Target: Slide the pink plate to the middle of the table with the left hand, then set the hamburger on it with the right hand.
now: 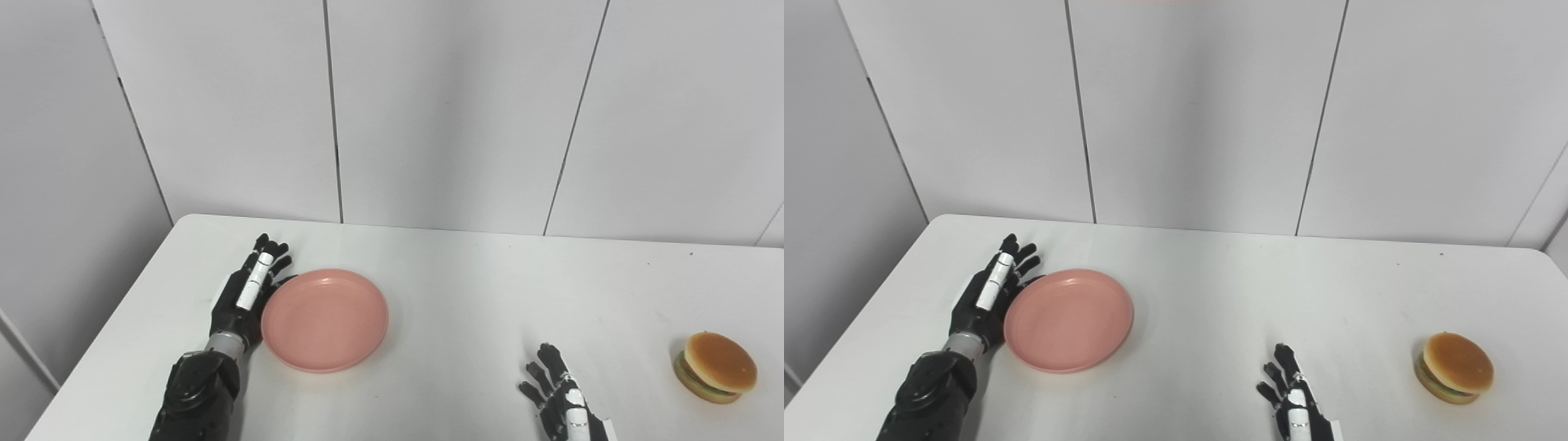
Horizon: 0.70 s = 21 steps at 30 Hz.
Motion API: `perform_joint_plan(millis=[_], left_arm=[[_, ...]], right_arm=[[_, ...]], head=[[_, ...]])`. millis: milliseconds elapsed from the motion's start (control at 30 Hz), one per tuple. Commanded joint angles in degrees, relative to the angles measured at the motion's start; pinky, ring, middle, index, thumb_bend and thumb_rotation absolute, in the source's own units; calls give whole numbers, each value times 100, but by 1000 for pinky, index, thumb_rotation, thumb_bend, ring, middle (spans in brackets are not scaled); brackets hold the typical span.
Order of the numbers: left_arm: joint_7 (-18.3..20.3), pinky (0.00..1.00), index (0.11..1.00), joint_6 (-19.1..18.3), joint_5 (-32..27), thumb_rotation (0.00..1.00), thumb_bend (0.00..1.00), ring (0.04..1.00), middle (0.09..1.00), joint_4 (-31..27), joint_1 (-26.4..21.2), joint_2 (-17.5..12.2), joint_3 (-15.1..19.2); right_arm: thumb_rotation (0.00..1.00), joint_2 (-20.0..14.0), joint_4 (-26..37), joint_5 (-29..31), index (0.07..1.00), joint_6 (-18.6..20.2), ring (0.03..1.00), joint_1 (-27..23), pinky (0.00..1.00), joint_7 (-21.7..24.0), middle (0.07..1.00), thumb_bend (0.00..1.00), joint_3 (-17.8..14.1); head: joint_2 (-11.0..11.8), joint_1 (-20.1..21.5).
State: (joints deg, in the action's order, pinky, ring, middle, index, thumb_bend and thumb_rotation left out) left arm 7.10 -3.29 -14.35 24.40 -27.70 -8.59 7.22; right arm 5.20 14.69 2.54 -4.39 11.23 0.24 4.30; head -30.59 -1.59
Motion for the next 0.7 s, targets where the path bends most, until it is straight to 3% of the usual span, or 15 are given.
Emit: perform_joint_plan(millis=[0, 667], left_arm=[[-118, 717, 988, -173, 60, 675, 860, 907, 902, -210, -15, 102, -17], [-613, 735, 977, -622, 167, 695, 812, 889, 888, -753, 247, 769, -53]], right_arm=[[1000, -12, 355, -50, 902, -24, 909, 1057, 862, -4, 945, 748, 79], [932, 237, 586, -417, 873, 237, 867, 1129, 802, -396, 915, 780, 542]], head=[[-27, 47], [-280, 1127]])
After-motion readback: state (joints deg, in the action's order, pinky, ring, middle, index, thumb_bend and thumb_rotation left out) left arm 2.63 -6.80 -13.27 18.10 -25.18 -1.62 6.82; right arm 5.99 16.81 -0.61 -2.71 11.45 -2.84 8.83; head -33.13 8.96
